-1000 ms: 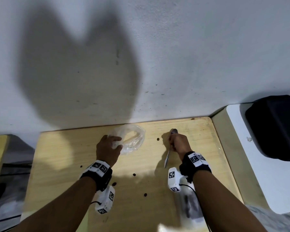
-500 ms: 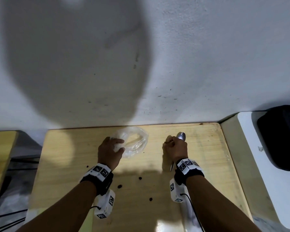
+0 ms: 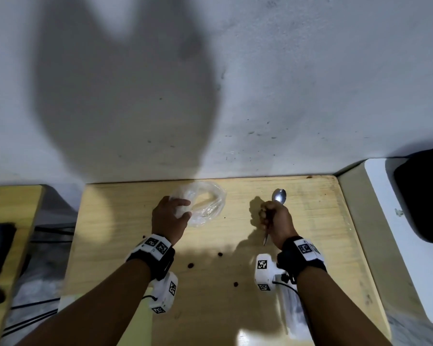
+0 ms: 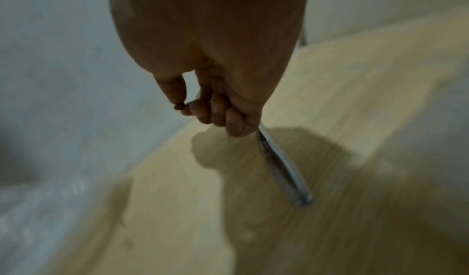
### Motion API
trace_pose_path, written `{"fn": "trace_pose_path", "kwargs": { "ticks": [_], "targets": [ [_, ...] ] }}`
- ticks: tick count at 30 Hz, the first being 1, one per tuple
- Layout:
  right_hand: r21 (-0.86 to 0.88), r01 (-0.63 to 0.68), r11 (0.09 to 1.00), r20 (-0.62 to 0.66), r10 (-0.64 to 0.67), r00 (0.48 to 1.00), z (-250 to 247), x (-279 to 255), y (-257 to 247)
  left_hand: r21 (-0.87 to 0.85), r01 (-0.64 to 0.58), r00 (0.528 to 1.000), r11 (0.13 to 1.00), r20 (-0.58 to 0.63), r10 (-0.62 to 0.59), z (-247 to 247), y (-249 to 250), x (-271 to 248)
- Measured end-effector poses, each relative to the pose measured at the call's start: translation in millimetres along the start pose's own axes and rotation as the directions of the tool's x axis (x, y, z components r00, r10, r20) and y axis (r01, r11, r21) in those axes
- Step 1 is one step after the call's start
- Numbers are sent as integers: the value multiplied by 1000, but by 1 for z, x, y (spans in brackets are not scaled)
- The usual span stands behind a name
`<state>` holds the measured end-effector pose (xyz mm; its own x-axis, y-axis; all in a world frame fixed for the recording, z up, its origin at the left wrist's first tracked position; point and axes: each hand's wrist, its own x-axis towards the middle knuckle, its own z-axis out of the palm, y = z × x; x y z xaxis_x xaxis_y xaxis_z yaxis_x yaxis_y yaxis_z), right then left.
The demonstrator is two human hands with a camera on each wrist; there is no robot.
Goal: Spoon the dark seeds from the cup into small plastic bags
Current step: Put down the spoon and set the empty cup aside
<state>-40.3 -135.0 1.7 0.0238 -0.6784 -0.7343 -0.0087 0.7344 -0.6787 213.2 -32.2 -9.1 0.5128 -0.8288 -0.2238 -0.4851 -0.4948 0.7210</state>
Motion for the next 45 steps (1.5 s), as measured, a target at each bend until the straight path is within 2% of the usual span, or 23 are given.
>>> {"fn": "trace_pose_path", "kwargs": {
  "ticks": [1, 3, 5, 7, 10, 12, 15, 17, 19, 25, 29, 31, 36, 38, 41, 42, 43, 44, 45],
  "targets": [
    [101, -27, 995, 72, 19, 997, 0, -7, 1, 3, -9, 1000, 1000, 5, 9, 0, 0, -2],
    [171, -36, 985, 192, 3, 981, 1, -20, 1, -15, -18, 1000, 1000, -3, 18, 0, -1, -2],
    [173, -15, 985, 234, -26, 972, 4, -44, 25, -1, -27, 999, 1000, 16, 27, -7, -9, -22],
    [128, -9, 992, 235, -22, 972, 8, -42, 32, 14, -31, 999, 999, 8, 31, -5, -13, -19],
    [-35, 24, 999, 146, -19, 989, 14, -49, 43, 3, -32, 999, 999, 4, 32, -9, -10, -23],
    [-185, 101, 978, 124, -79, 989, 12, -63, 58, -20, -38, 999, 999, 1, 38, -11, -11, -32],
    [-474, 259, 841, 159, -208, 965, 4, -78, 90, -28, -45, 999, 999, 22, 46, -12, -14, -46],
    [-619, 293, 729, 199, -215, 956, -3, -85, 112, -22, -42, 998, 999, 38, 43, -13, -17, -51],
    [-688, 282, 669, 198, -200, 959, -9, -92, 131, -8, -45, 998, 999, 51, 45, -13, -19, -58],
    [-709, 303, 637, 139, -295, 945, -11, -101, 155, -1, -55, 997, 998, 62, 55, -15, -25, -72],
    [-643, 293, 708, 92, -309, 947, -14, -100, 168, 3, -54, 996, 999, 77, 53, -18, -30, -76],
    [-628, 318, 711, 94, -336, 937, -12, -101, 170, -5, -54, 996, 999, 70, 54, -19, -32, -77],
    [-771, 355, 528, 213, -312, 926, -10, -106, 157, -9, -48, 998, 999, 46, 48, -21, -36, -78],
    [-794, 348, 499, 228, -287, 931, -10, -106, 155, -15, -38, 998, 999, 41, 39, -22, -37, -78],
    [-778, 330, 536, 181, -311, 933, -6, -110, 144, -18, -8, 1000, 1000, 30, 9, -22, -40, -76],
    [-728, 316, 608, 147, -312, 939, -5, -111, 138, -14, -9, 1000, 1000, 28, 9, -23, -41, -75],
    [-614, 288, 735, 104, -286, 953, -4, -112, 133, -8, -15, 1000, 1000, 26, 15, -22, -41, -75],
    [-441, 225, 869, 63, -220, 974, -3, -110, 129, 0, -25, 999, 1000, 25, 25, -22, -40, -74],
    [-246, 148, 958, 57, -138, 989, -3, -109, 125, 6, -34, 999, 999, 23, 34, -22, -40, -74]
  ]
}}
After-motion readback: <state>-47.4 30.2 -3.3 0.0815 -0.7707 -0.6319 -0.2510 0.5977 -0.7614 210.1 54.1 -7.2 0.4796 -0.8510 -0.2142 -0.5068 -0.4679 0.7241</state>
